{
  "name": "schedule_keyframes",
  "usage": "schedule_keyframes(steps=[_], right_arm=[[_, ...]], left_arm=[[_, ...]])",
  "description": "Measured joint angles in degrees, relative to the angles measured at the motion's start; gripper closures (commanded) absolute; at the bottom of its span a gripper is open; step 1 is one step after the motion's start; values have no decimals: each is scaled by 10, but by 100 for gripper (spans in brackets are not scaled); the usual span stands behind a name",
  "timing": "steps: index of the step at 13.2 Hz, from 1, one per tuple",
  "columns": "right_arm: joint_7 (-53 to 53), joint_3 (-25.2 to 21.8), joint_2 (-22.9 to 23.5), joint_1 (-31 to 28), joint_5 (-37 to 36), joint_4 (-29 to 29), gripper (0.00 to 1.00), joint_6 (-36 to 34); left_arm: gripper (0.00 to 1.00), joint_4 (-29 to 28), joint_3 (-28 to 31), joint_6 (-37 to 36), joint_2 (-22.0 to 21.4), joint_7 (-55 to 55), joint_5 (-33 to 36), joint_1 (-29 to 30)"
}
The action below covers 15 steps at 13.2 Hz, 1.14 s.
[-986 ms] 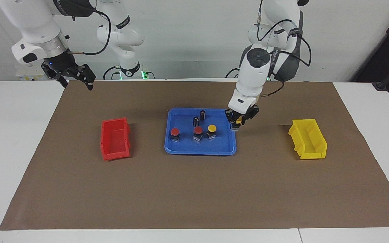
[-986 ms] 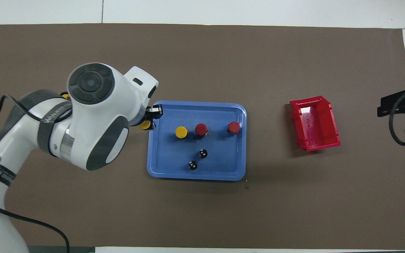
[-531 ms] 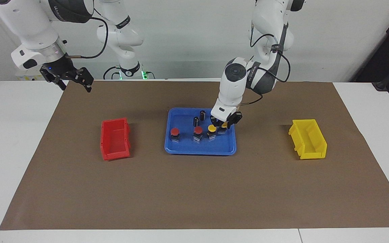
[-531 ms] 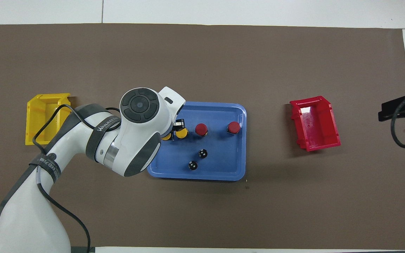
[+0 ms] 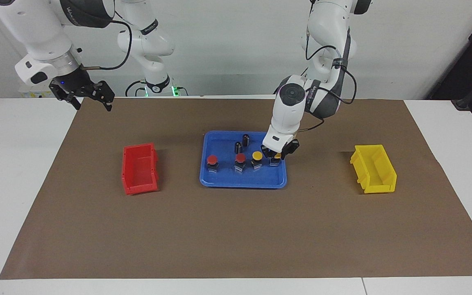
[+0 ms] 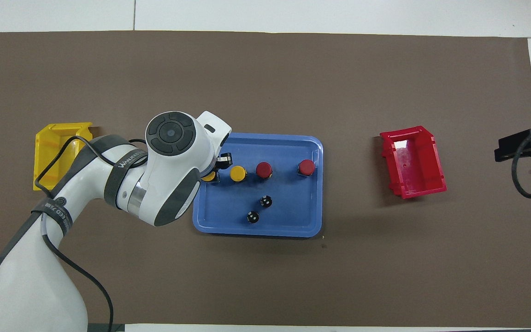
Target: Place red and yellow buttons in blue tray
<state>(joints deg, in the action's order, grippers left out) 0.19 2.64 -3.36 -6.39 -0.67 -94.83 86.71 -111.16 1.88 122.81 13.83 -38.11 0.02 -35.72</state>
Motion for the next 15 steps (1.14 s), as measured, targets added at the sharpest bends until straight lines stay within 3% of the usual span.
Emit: schedule_keyframes(steps=[3,4,5,9,15], right_arm=[[-7,1,0,0,0,0,0,0],[-9,4,0,0,0,0,0,0],[-10,7,0,1,0,0,0,0],[-11,11,0,1,0,-1,0,0],[-16,13,-1,19,1,-2,0,-11]], left_arm=[[11,10,0,-12,-1,-1,0,0],[9,24,0,-36,-3,-1,0,0],[0,43,1,-67,-8,-1,0,0],[0,92,5,-175,-53,26,14,30],[0,128,11,-240,-102,224,20,198]])
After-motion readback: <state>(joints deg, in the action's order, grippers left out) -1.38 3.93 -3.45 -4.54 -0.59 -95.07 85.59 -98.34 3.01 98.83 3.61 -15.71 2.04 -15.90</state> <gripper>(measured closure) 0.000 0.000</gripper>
